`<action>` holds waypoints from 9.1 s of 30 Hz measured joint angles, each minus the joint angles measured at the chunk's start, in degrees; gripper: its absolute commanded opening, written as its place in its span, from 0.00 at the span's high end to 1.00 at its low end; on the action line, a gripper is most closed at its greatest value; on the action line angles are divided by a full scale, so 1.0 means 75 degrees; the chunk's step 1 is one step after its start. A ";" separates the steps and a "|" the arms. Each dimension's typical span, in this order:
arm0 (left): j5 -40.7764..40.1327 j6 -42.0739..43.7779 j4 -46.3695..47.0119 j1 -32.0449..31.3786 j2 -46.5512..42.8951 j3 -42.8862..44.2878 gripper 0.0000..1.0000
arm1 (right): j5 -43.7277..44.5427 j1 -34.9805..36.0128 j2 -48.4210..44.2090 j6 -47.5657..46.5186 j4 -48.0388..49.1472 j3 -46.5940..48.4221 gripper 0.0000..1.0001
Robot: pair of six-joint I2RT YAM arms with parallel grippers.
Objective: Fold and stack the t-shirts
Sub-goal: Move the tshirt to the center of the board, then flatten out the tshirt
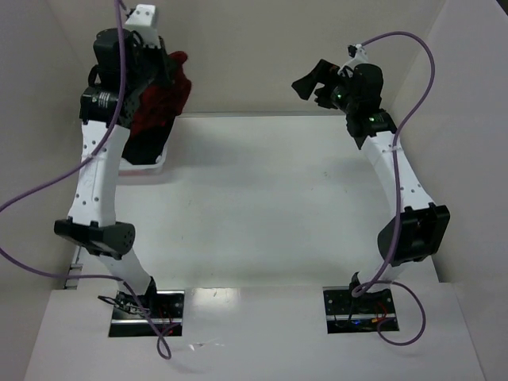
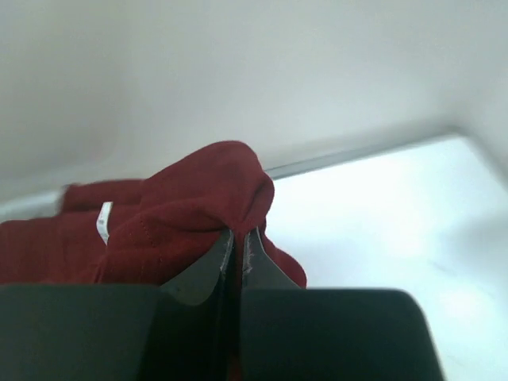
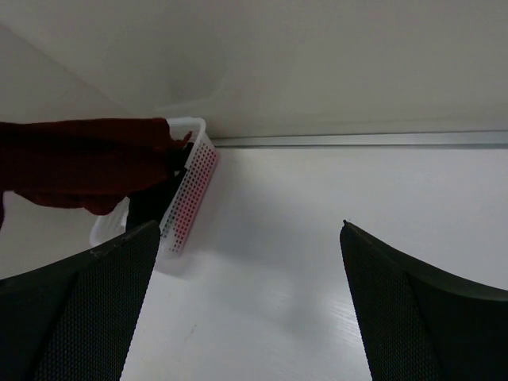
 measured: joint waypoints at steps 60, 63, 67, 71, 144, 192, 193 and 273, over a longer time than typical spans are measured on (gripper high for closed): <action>0.1090 -0.0676 -0.0143 -0.2320 -0.1923 -0.4590 0.94 | 0.3025 0.2748 0.0621 -0.0023 0.0064 -0.4913 0.00; 0.0979 -0.0679 -0.0160 -0.2226 -0.1923 -0.4584 0.94 | 0.3258 0.2748 0.1078 0.0125 -0.0245 -0.4878 0.00; 0.0766 -0.0679 -0.0198 -0.2180 -0.1926 -0.4587 0.94 | 0.3468 0.2748 0.1122 0.0219 -0.0367 -0.4593 0.02; 0.0670 -0.0679 -0.0192 -0.2157 -0.1967 -0.4628 0.94 | 0.3526 0.2748 0.1361 0.0239 -0.0347 -0.4220 0.20; 0.0781 -0.0160 0.0099 -0.1571 -0.4156 -0.6522 1.00 | 0.3864 0.0688 -0.5304 0.0364 -0.3168 -0.3710 1.00; 0.1585 -0.0804 0.1851 0.0102 0.1778 -0.6726 0.12 | 0.4100 -0.0787 0.0312 0.0839 -0.0061 -0.4482 1.00; 0.1708 -0.0889 0.1920 0.0216 0.1778 -0.6764 0.12 | 0.4100 -0.0831 0.0274 0.0839 -0.0064 -0.4570 1.00; 0.1247 -0.1670 0.1877 -0.1760 0.1087 -0.7114 0.28 | 0.4001 -0.0874 -0.0388 0.0420 0.0160 -0.5176 0.93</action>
